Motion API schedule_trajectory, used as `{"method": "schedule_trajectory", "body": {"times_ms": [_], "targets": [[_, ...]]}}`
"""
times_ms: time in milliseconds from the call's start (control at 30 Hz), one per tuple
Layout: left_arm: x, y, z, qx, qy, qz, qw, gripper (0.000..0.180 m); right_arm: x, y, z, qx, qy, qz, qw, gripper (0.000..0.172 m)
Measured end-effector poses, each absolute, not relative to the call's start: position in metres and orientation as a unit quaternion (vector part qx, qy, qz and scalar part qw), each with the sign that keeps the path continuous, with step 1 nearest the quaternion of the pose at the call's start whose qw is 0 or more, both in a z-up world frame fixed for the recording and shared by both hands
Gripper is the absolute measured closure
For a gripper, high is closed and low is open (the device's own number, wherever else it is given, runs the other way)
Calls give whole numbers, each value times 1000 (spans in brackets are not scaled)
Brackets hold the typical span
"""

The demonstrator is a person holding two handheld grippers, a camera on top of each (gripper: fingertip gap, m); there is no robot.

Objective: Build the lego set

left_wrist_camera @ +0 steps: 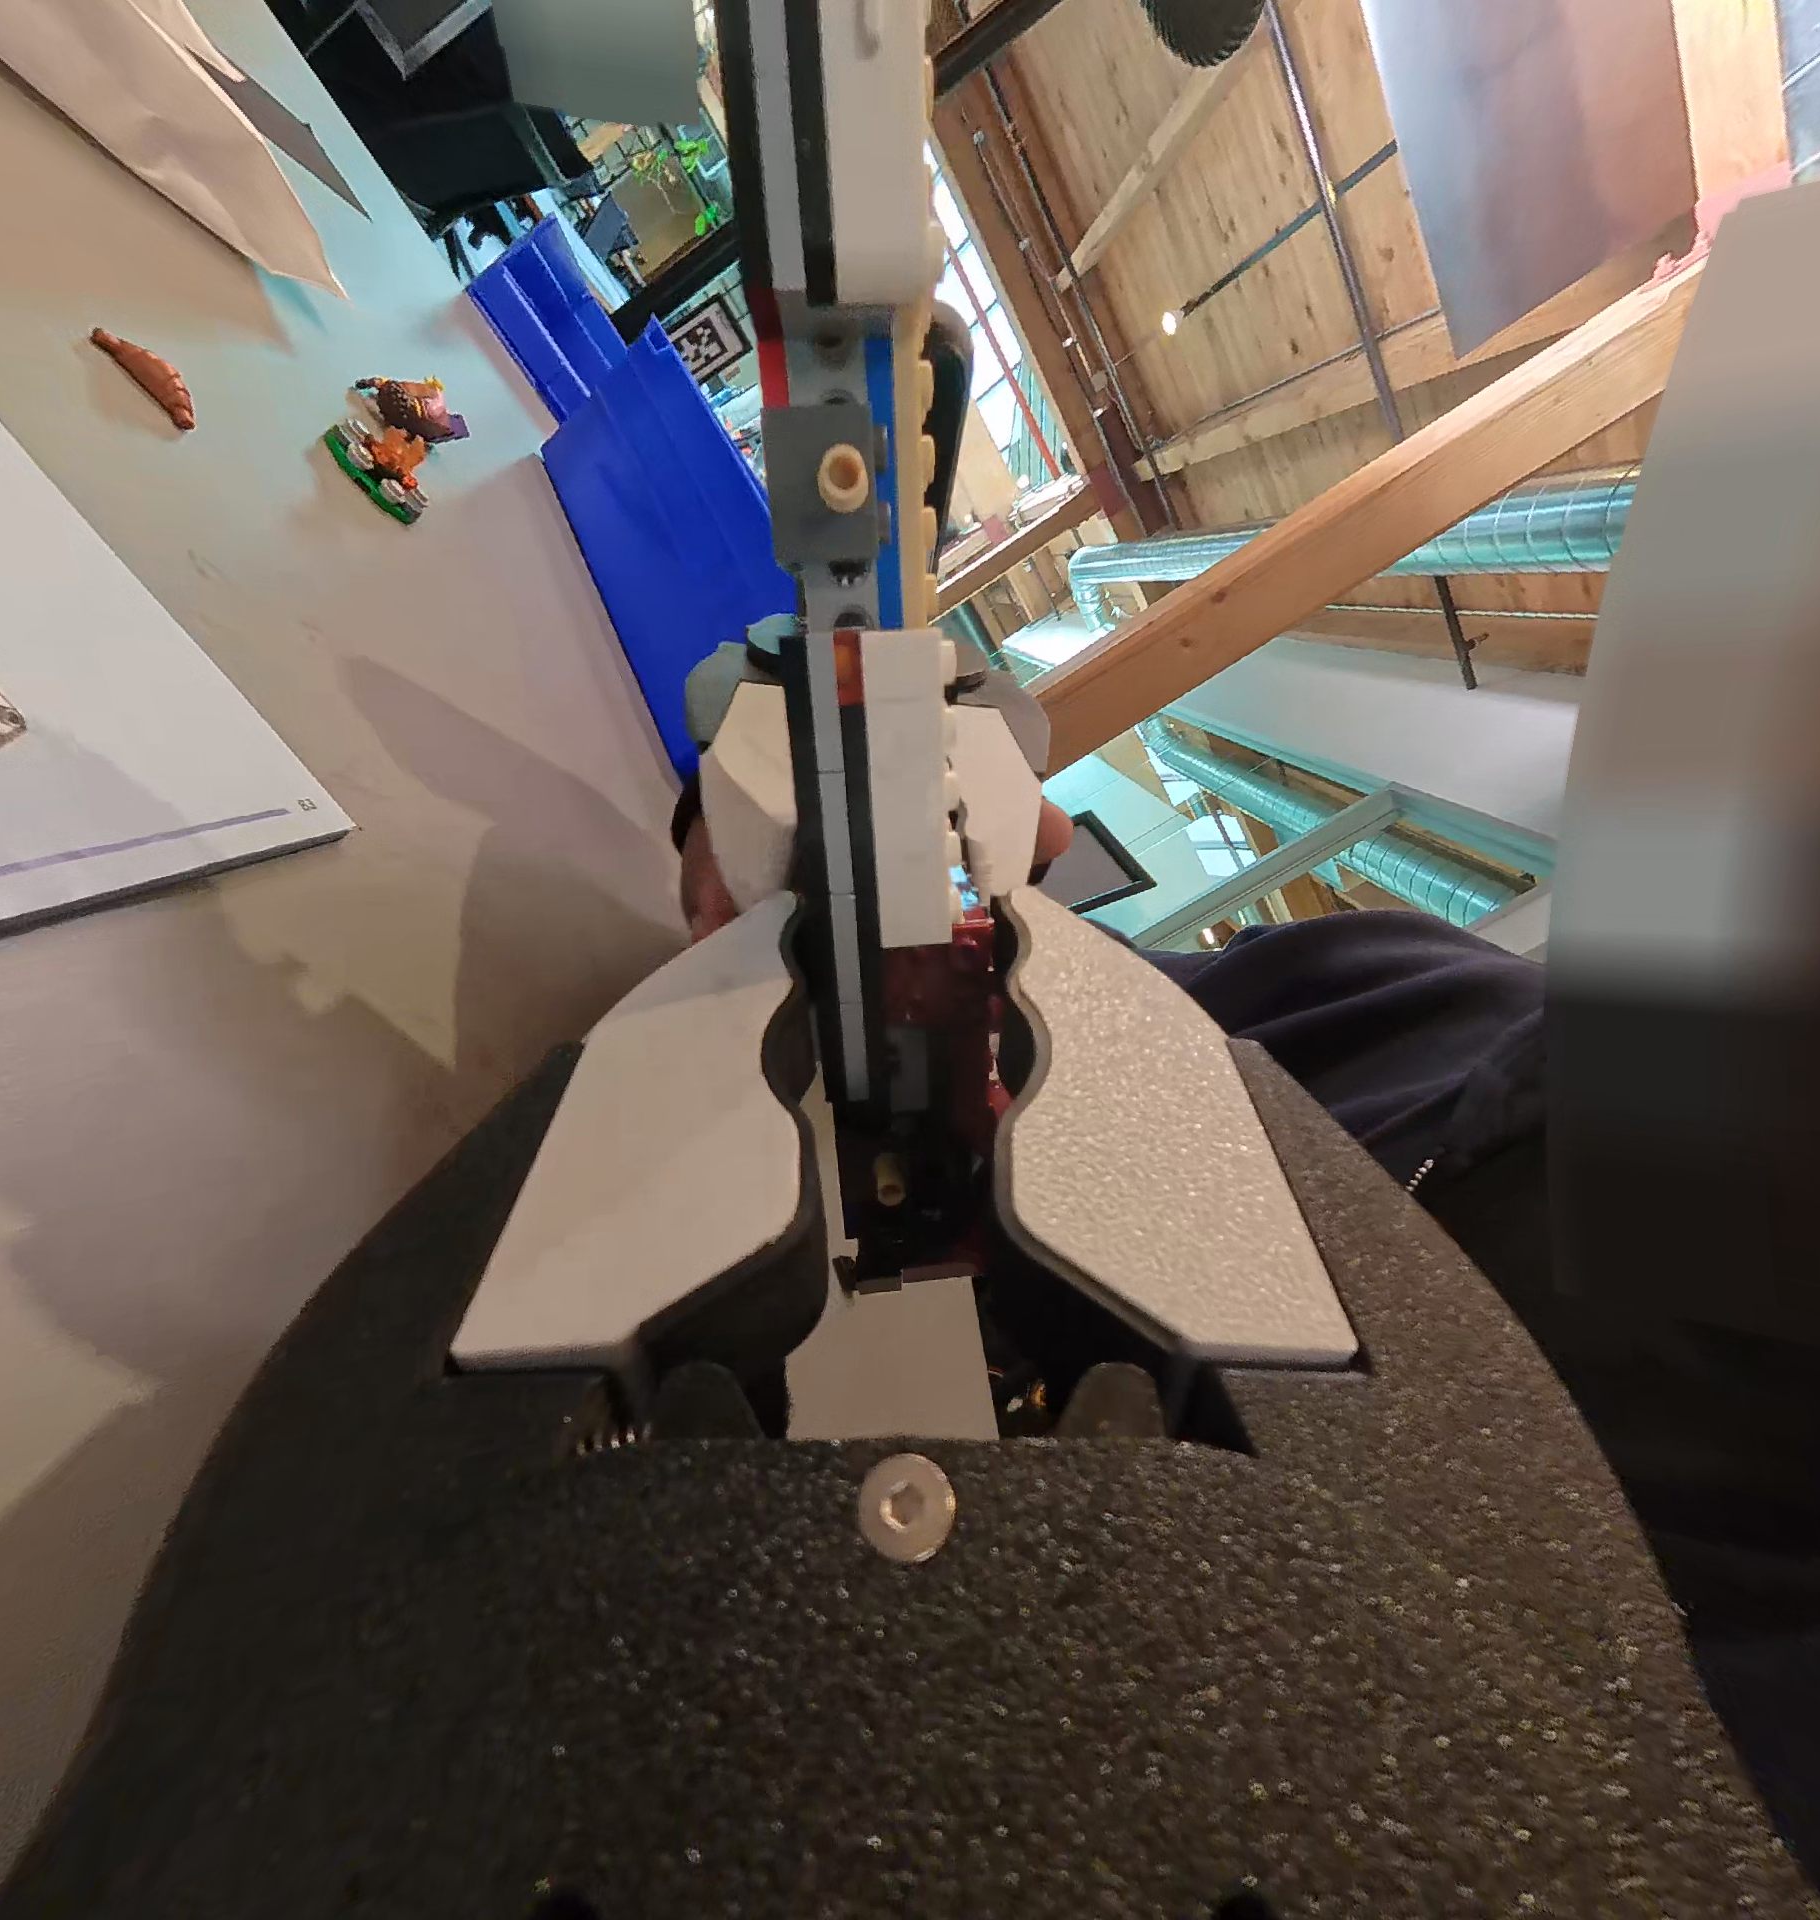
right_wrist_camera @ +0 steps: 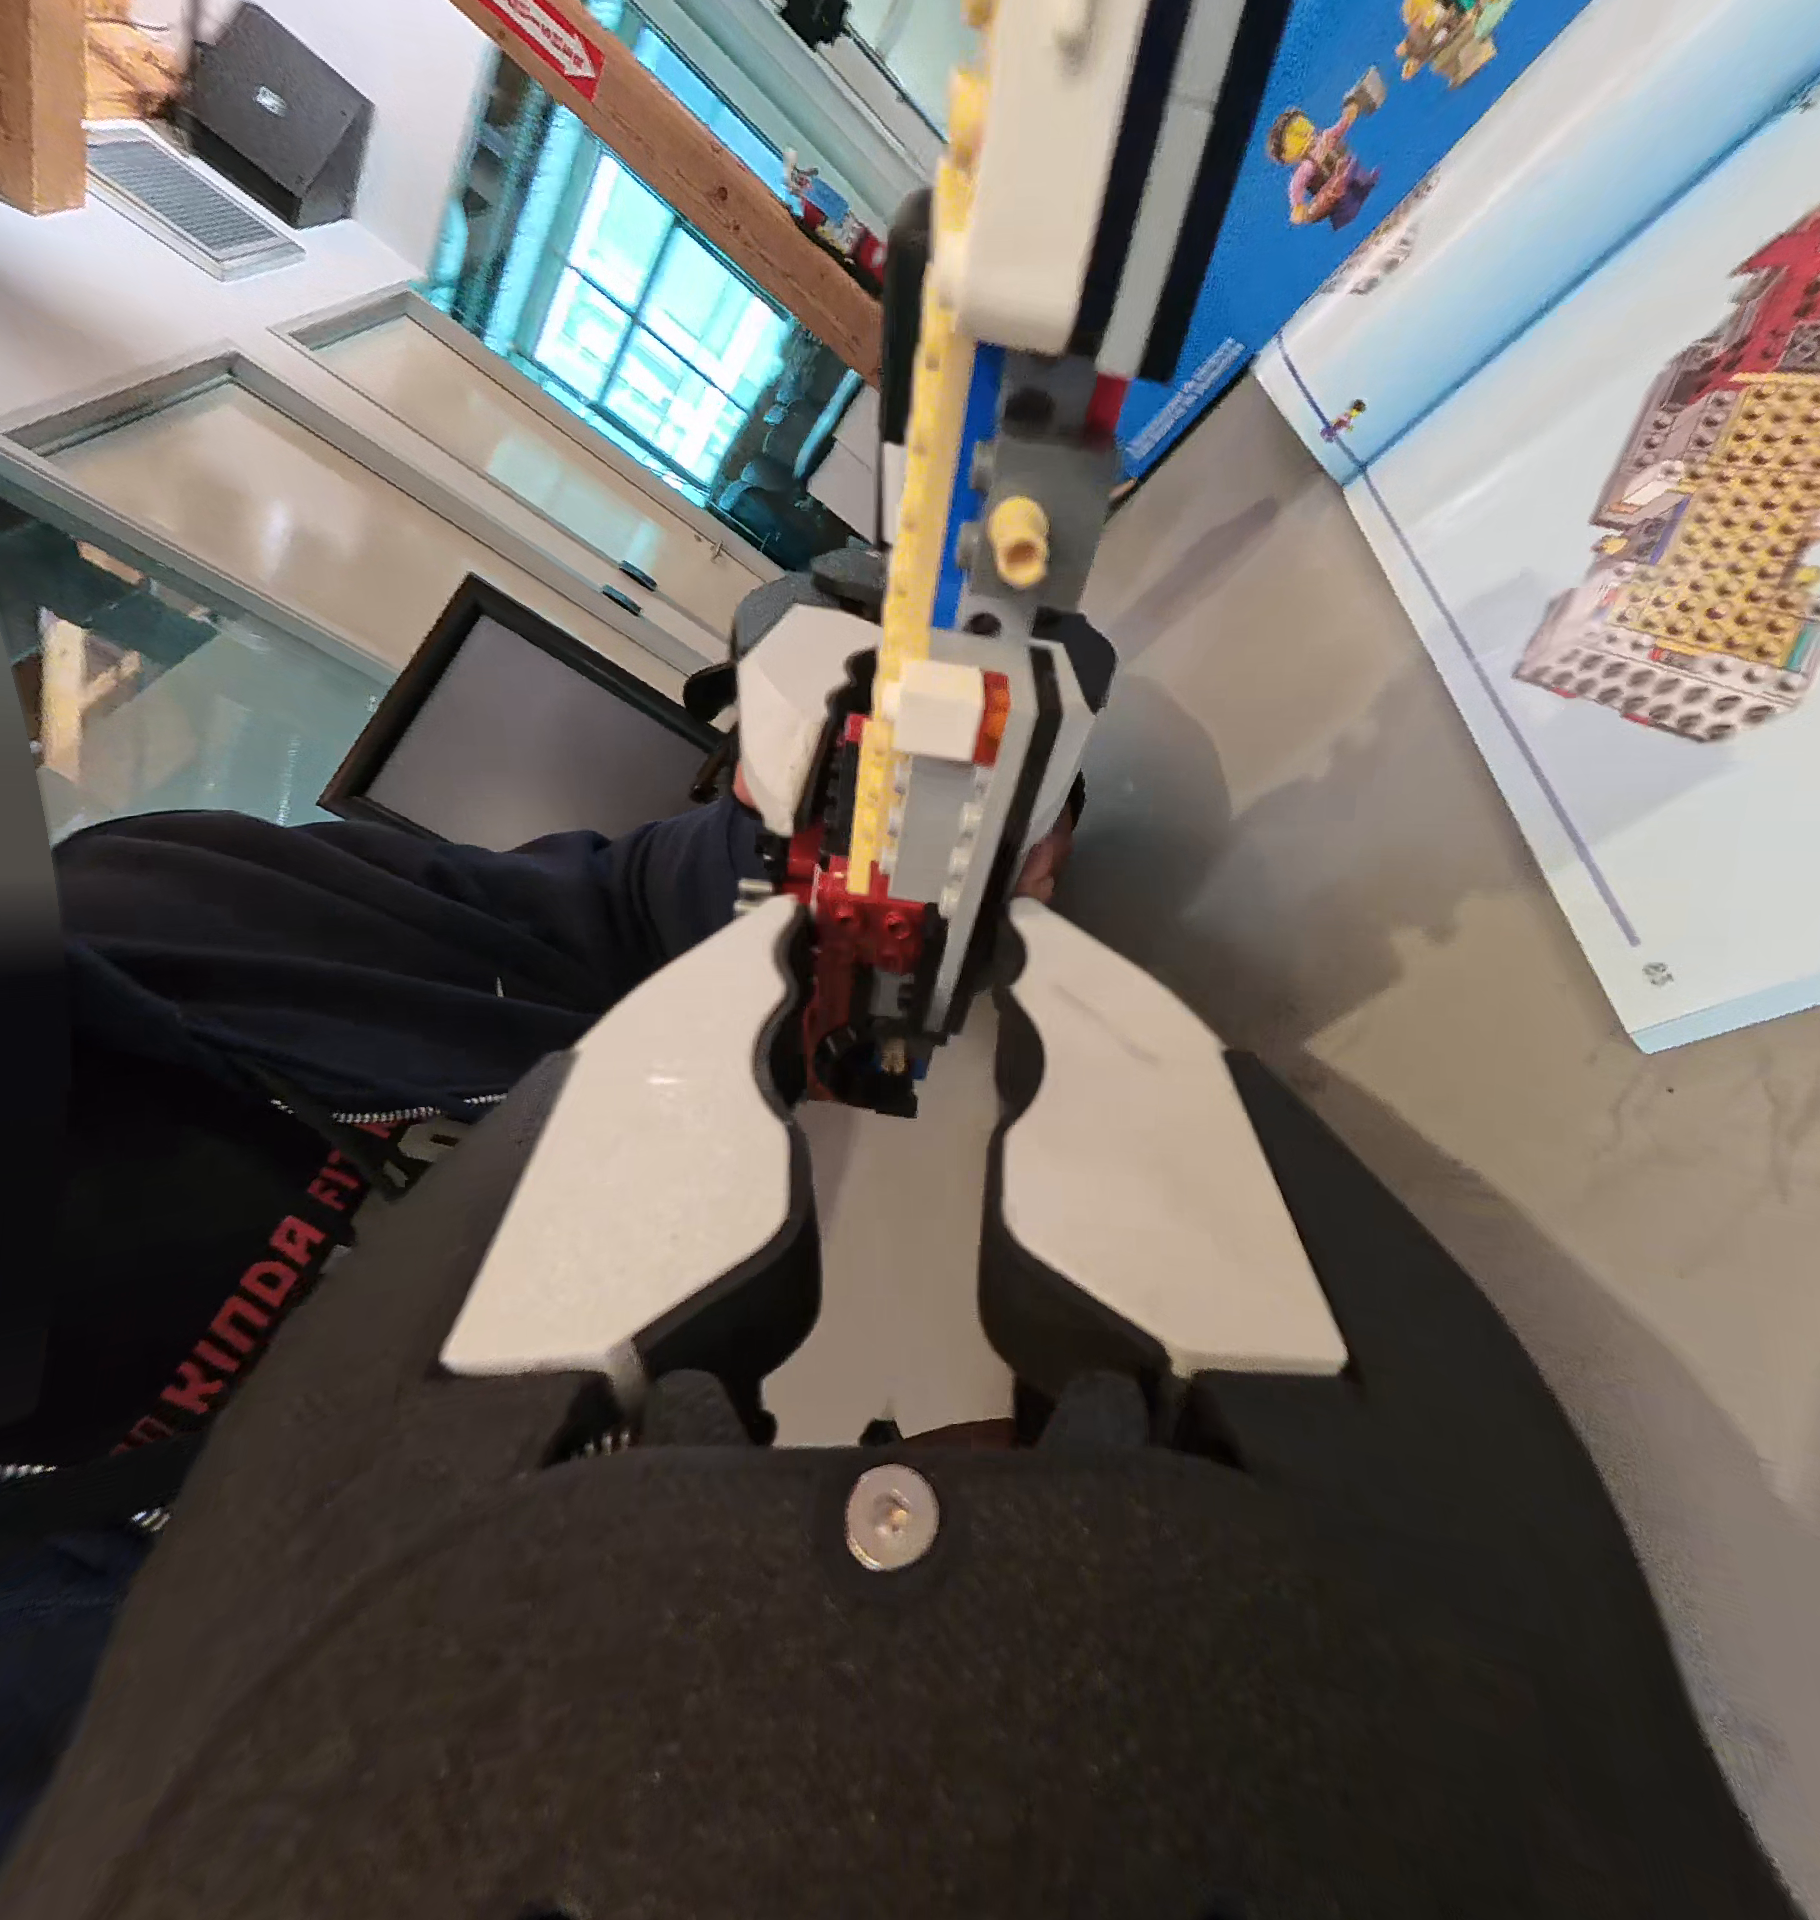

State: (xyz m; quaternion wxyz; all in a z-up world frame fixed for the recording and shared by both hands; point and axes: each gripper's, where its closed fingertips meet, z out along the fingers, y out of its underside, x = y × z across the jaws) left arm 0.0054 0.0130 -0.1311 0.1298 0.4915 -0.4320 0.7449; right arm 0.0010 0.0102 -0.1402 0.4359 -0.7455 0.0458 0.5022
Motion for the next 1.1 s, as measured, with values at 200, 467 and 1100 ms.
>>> {"method": "schedule_trajectory", "body": {"times_ms": [200, 467, 1100], "targets": [[3, 9, -136, 496, -454, 728, 133, 142, 5, 13, -133, -718, 62, 512, 467, 142], [1, 2, -142, 504, -465, 711, 156, 135, 10, 15, -132, -700, 80, 513, 491, 143], [-2, -6, -141, 491, -468, 713, 178, 145, 2, 17, -128, -693, 65, 514, 501, 139]]}}
